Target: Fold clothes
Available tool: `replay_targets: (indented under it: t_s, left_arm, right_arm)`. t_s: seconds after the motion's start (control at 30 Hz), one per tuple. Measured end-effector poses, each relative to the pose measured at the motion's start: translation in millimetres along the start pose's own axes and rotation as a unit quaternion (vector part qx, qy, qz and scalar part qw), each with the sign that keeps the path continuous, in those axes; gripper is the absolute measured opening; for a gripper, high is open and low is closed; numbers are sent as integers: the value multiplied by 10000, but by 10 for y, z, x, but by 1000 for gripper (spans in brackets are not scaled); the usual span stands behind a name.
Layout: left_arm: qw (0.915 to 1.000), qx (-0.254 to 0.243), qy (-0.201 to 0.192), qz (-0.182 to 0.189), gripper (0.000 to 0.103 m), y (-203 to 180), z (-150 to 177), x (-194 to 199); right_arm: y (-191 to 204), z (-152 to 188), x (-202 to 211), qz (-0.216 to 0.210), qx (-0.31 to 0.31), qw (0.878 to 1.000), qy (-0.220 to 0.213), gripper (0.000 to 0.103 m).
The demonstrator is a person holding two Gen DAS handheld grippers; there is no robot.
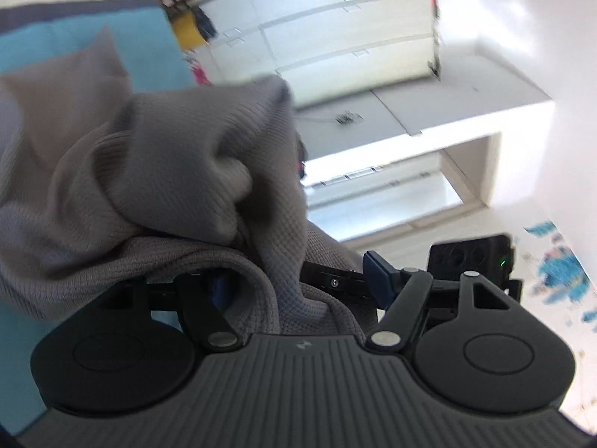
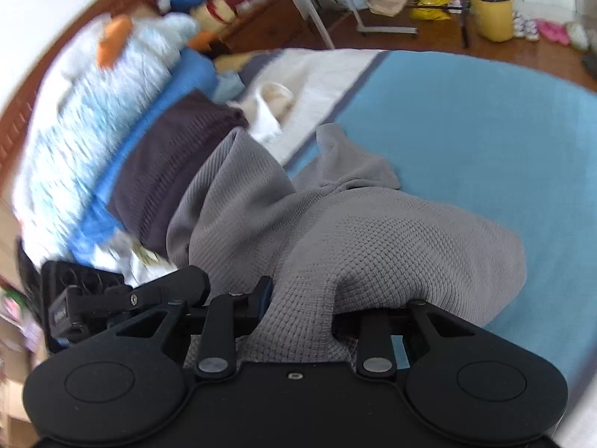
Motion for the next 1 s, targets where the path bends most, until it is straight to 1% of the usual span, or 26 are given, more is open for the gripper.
replay_targets:
  t_s: [0.1, 0.17, 0.2, 0.3, 0.37, 0.43, 0.5, 0.57, 0.63, 0.7, 0.73, 0.8, 0.9, 0.93, 0.97, 1.0]
  left_arm:
    - [9992, -5, 197, 358, 68, -173, 175, -87]
    - [9977, -8, 329, 597, 68, -288, 292, -145]
    - [9970, -7, 375, 673, 68, -320, 335, -162]
    - [9968, 8, 414, 683, 68, -282, 387, -153]
    - [9967, 18, 440, 689, 68, -257, 422, -147]
    - [9965, 28, 466, 696, 68, -232, 457, -140]
    - [9963, 39, 491, 702, 65, -207, 491, -134]
    - [9961, 49, 517, 708, 65, -182, 526, -128]
    - [9959, 59, 543, 715, 65, -156, 561, -122]
    - [9957, 69, 569, 721, 65, -131, 595, -116]
    - [9956, 74, 582, 724, 65, -119, 613, -113]
    - [9954, 73, 594, 749, 65, -112, 649, -86]
    - [9945, -7, 520, 913, 65, -223, 716, 93]
    - [9941, -34, 495, 967, 65, -260, 739, 153]
    - [9936, -61, 470, 1021, 61, -297, 761, 213]
    - [9929, 27, 467, 1096, 56, -303, 791, 255]
  right_arm:
    - [218, 66, 316, 481, 338, 9980, 247, 31]
    - [294, 180, 577, 580, 275, 9978, 171, 31]
    - [294, 263, 710, 616, 114, 9980, 114, 31]
    - [325, 552, 1069, 847, -206, 9962, -16, 31]
    - [337, 776, 1270, 986, -274, 9946, -150, 31]
    - [262, 1035, 1405, 1009, -433, 9930, -433, 31]
    - [145, 1299, 1438, 970, -589, 9898, -867, 31]
    - [94, 1535, 1364, 1062, -504, 9840, -1335, 29]
    - [116, 1757, 1213, 1194, -338, 9729, -1954, 29]
    - [138, 1852, 1006, 1181, -536, 9652, -2273, 29]
    - [163, 1884, 914, 1207, -599, 9625, -2355, 27]
    - [309, 1862, 849, 1432, -542, 9633, -2205, 26]
    - [546, 1792, 860, 1620, -425, 9635, -2087, 26]
    - [623, 1761, 875, 1736, -297, 9633, -2026, 25]
    - [673, 1730, 906, 1789, -243, 9631, -1994, 25]
    - [692, 1709, 939, 1825, -211, 9626, -1992, 25]
Point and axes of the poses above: each gripper's, at about its wrist camera, not at the fingertips, and x roughly against the way its jaws point, y to its left, z to its underside, the point moved 1 cm from there along -x, roughly the way its jaws point, and after that the axes turned 13 degrees about -z, right-handed, at the moved point
